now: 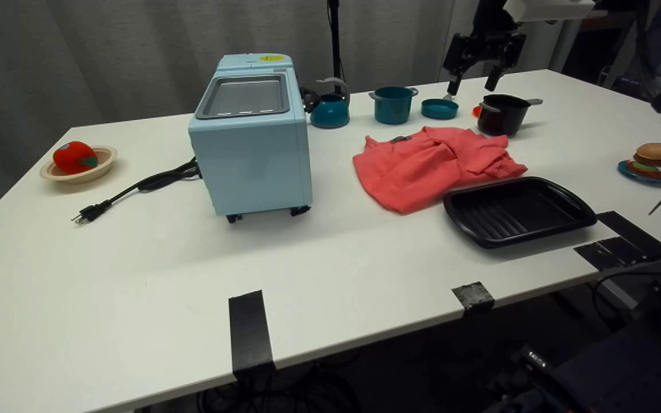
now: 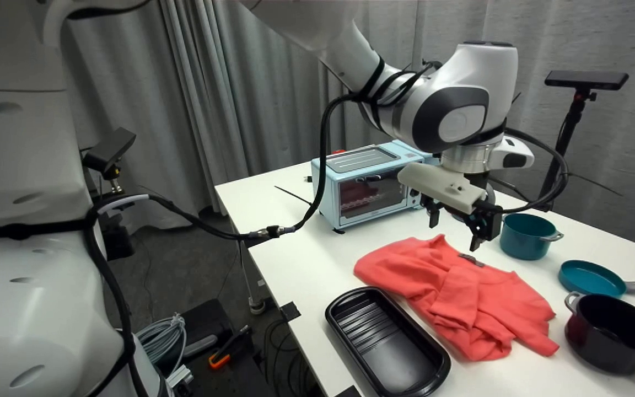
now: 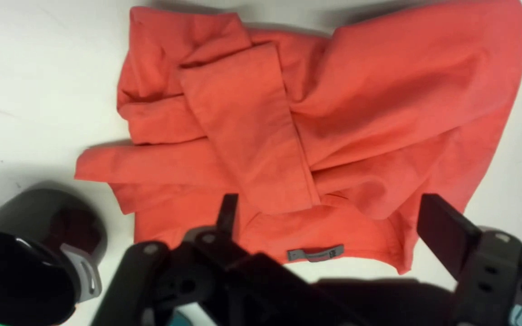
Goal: Spread the clothe
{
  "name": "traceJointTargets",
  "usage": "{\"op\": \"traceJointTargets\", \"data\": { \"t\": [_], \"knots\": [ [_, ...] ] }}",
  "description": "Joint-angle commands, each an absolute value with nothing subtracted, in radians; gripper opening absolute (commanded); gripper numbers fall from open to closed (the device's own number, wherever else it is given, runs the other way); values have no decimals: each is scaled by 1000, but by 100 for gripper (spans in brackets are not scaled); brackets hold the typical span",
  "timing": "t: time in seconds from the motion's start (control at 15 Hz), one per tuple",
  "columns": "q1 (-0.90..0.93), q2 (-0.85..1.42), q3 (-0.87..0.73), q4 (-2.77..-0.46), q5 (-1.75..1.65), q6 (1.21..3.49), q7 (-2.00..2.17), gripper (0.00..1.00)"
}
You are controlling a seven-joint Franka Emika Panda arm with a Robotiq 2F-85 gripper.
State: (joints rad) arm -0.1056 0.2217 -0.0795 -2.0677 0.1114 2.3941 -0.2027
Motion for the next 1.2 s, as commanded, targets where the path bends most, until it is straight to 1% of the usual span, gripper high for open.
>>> {"op": "traceJointTargets", "data": {
  "t": [0.0, 0.6, 1.13],
  "knots": [
    [-130, 300, -92, -2020, 105, 2389, -172, 100],
    [-193, 468, -74, -1924, 173, 2344, -187, 100],
    [-193, 563, -73, -1884, 155, 2289, -171, 100]
  ]
}}
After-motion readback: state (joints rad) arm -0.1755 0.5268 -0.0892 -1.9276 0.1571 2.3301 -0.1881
